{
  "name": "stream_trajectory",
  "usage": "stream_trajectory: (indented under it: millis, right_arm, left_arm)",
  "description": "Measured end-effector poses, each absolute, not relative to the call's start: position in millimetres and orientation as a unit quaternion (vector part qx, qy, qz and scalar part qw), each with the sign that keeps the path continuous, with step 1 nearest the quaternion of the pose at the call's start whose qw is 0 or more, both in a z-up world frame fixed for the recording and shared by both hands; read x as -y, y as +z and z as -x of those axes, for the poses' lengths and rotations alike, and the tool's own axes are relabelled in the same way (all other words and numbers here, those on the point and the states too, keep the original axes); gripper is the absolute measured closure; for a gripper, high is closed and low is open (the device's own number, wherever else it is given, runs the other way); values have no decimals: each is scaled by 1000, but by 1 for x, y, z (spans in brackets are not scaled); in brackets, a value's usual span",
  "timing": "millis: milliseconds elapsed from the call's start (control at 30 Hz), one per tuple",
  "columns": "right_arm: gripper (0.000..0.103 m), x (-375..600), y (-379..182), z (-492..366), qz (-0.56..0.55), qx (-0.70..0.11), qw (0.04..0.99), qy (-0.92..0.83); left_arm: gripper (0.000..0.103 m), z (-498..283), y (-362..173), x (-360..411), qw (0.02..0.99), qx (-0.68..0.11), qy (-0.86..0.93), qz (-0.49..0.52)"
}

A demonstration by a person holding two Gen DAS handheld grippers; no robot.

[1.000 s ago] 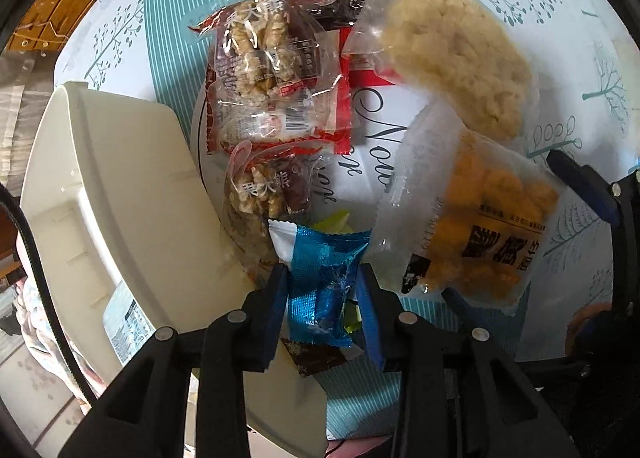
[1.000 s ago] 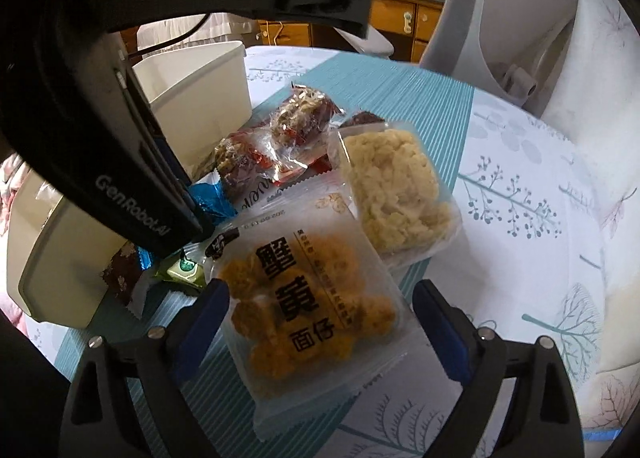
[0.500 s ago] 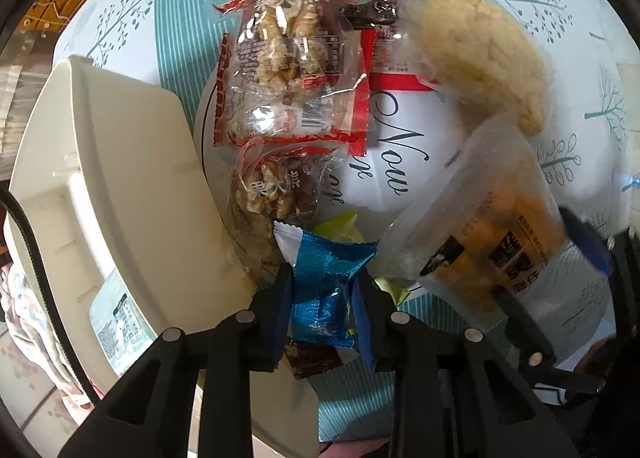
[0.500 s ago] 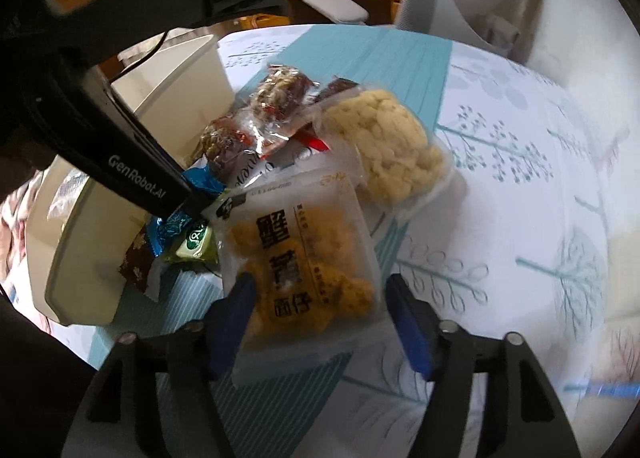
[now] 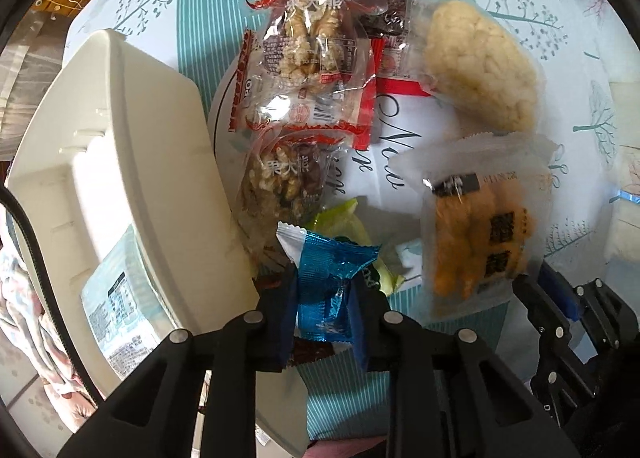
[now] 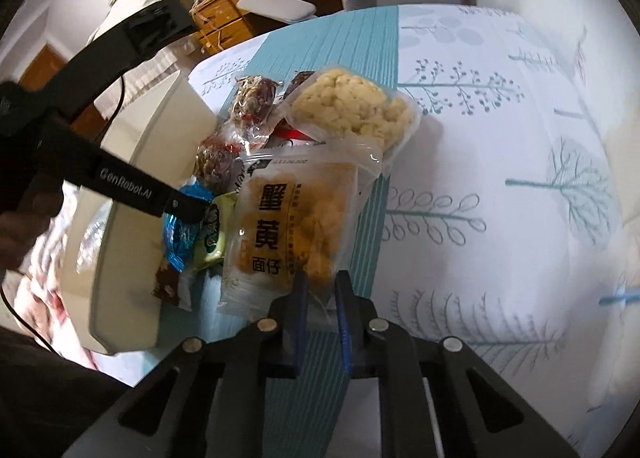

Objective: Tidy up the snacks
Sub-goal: 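Grasp the orange-puff bag with the right tool while the left tool grasps the blue candy, then carry the orange-puff bag and blue candy over the white tray with both tools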

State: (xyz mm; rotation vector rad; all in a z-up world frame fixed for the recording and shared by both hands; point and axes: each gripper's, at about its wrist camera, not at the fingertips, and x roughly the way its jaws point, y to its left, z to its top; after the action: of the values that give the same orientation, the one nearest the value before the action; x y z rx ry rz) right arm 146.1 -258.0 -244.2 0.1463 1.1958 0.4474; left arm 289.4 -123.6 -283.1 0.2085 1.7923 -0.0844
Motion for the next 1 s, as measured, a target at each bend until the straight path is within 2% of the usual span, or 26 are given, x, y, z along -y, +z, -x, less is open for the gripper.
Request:
stream_trajectory:
  millis: [333, 667, 1000]
  right_arm:
    - [95, 252, -221, -134, -90, -557, 797, 217]
    - [96, 251, -184, -123, -111, -541, 813, 185]
    - [103, 234, -130, -100, -121, -477, 846, 207]
  left_arm:
    - [82, -270, -247, 106, 643, -762, -45, -61]
    - [82, -249, -189, 85, 681, -727, -78, -24]
    - [82, -219, -140, 69, 721, -686, -98, 22]
